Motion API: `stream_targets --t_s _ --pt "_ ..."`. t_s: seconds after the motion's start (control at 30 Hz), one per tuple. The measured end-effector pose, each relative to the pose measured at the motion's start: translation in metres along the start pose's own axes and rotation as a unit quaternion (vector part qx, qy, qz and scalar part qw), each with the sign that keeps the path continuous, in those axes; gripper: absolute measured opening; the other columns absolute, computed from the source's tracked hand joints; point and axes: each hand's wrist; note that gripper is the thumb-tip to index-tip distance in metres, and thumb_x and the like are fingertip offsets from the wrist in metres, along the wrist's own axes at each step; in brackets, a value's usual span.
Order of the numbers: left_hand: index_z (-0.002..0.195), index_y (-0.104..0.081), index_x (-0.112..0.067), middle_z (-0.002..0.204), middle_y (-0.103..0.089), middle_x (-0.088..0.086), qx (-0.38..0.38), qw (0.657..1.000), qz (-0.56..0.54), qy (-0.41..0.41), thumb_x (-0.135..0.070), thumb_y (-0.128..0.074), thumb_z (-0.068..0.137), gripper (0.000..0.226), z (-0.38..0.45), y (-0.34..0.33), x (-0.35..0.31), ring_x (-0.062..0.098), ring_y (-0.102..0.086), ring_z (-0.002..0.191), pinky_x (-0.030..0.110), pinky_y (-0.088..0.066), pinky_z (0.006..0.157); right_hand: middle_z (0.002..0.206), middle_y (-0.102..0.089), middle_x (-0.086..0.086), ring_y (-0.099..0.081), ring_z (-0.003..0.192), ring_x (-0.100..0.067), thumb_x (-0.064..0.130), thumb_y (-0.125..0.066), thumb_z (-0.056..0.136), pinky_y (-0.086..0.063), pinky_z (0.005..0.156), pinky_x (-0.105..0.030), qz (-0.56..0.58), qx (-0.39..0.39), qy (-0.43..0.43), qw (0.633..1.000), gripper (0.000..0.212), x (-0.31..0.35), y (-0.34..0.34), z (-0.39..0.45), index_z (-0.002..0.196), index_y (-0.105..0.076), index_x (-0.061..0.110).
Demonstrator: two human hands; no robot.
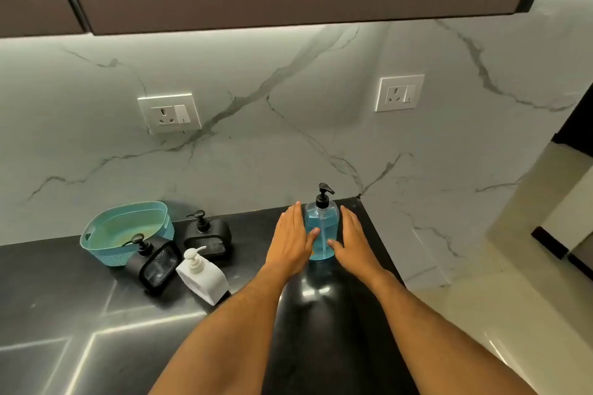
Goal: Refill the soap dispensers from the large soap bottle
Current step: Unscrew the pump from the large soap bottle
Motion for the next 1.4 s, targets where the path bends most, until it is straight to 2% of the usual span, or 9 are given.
stream_targets --t_s 0.07,0.13,0.23,0.43,0.57,0.8,1.03,1.17,1.4 --pt "0.158 -0.024 -0.016 0.157 -0.041 0.004 0.014 0.997 -0.069 0.012 -0.045 -0.054 0.103 0.069 0.006 -0.004 0.000 0.020 -0.040 0.144 0.032 -0.026 0.125 0.157 -0.032 0.008 -0.032 0.139 -0.002 0.012 -0.072 0.093 -0.037 0.108 -0.020 0.047 0.009 -0.007 0.999 0.087 0.000 -0.002 0.007 0.158 -0.019 0.031" --pt "0.156 -0.028 -0.018 0.152 -0.045 0.002 0.041 0.993 -0.112 0.023 -0.037 -0.060 0.102 0.065 0.011 -0.006 -0.002 0.018 -0.047 0.139 0.042 -0.040 0.120 0.147 -0.038 0.013 -0.040 0.132 -0.002 0.010 -0.071 0.093 -0.046 0.090 -0.005 0.083 0.015 -0.022 0.996 0.083 0.000 -0.005 0.014 0.155 -0.023 0.035" --pt "0.154 -0.029 -0.021 0.153 -0.041 0.002 0.069 0.982 -0.173 0.040 -0.030 -0.061 0.103 0.061 0.018 -0.012 -0.004 0.019 -0.047 0.139 0.044 -0.043 0.119 0.139 -0.044 0.014 -0.053 0.121 0.007 0.011 -0.070 0.093 -0.047 0.078 0.000 0.119 0.003 -0.025 0.993 0.074 -0.001 -0.008 0.024 0.144 -0.031 0.048" --pt "0.149 -0.032 -0.021 0.147 -0.047 0.003 0.075 0.962 -0.253 0.063 -0.014 -0.059 0.103 0.054 0.026 -0.022 -0.004 0.017 -0.050 0.136 0.045 -0.043 0.118 0.149 -0.048 0.006 -0.052 0.133 -0.009 0.007 -0.067 0.095 -0.052 0.094 -0.015 0.133 -0.006 -0.030 0.991 0.073 -0.009 -0.019 0.029 0.154 -0.034 0.035" --pt "0.148 -0.031 -0.021 0.146 -0.047 0.003 0.094 0.958 -0.262 0.071 -0.011 -0.058 0.103 0.054 0.026 -0.021 0.002 0.018 -0.050 0.136 0.045 -0.044 0.118 0.140 -0.049 0.016 -0.053 0.125 0.006 0.009 -0.069 0.094 -0.050 0.081 -0.005 0.136 -0.017 -0.030 0.990 0.071 -0.009 -0.022 0.025 0.146 -0.037 0.046" --pt "0.142 -0.030 -0.032 0.143 -0.045 -0.002 0.078 0.959 -0.273 0.024 -0.011 -0.057 0.103 0.052 0.009 0.006 0.020 0.015 -0.050 0.135 0.033 -0.045 0.115 0.133 -0.050 0.017 -0.047 0.122 0.020 0.009 -0.071 0.094 -0.047 0.081 -0.001 0.127 -0.034 -0.010 0.991 0.072 0.016 -0.031 0.008 0.153 -0.037 0.033" --pt "0.151 -0.025 -0.026 0.144 -0.036 -0.005 0.080 0.956 -0.279 -0.042 -0.026 -0.061 0.102 0.060 -0.038 0.064 0.040 0.007 -0.042 0.138 0.024 -0.044 0.115 0.136 -0.053 0.021 -0.051 0.130 0.004 0.012 -0.075 0.091 -0.051 0.095 -0.013 0.149 -0.054 0.044 0.986 0.071 0.077 -0.042 -0.037 0.149 -0.041 0.036" --pt "0.149 -0.033 -0.018 0.138 -0.041 0.000 0.049 0.941 -0.329 -0.065 -0.061 -0.065 0.090 0.080 -0.074 0.101 0.041 0.009 -0.047 0.133 0.018 -0.045 0.106 0.139 -0.056 0.006 -0.055 0.130 -0.011 0.013 -0.076 0.090 -0.054 0.100 -0.023 0.144 -0.048 0.072 0.986 0.072 0.110 -0.054 -0.066 0.153 -0.043 0.022" --pt "0.121 -0.048 -0.028 0.113 -0.069 -0.019 -0.050 0.933 -0.355 -0.021 -0.032 -0.088 0.081 0.056 -0.112 0.137 0.054 0.008 -0.070 0.109 0.020 -0.058 0.086 0.142 -0.055 0.009 -0.055 0.130 -0.007 0.021 -0.075 0.091 -0.055 0.103 -0.032 0.123 0.025 0.108 0.986 0.072 0.161 -0.061 -0.097 0.154 -0.041 0.019"
Point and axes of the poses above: each hand's wrist, its own z-axis towards the middle knuckle, its own y-axis out of the back of the hand, x = y × z
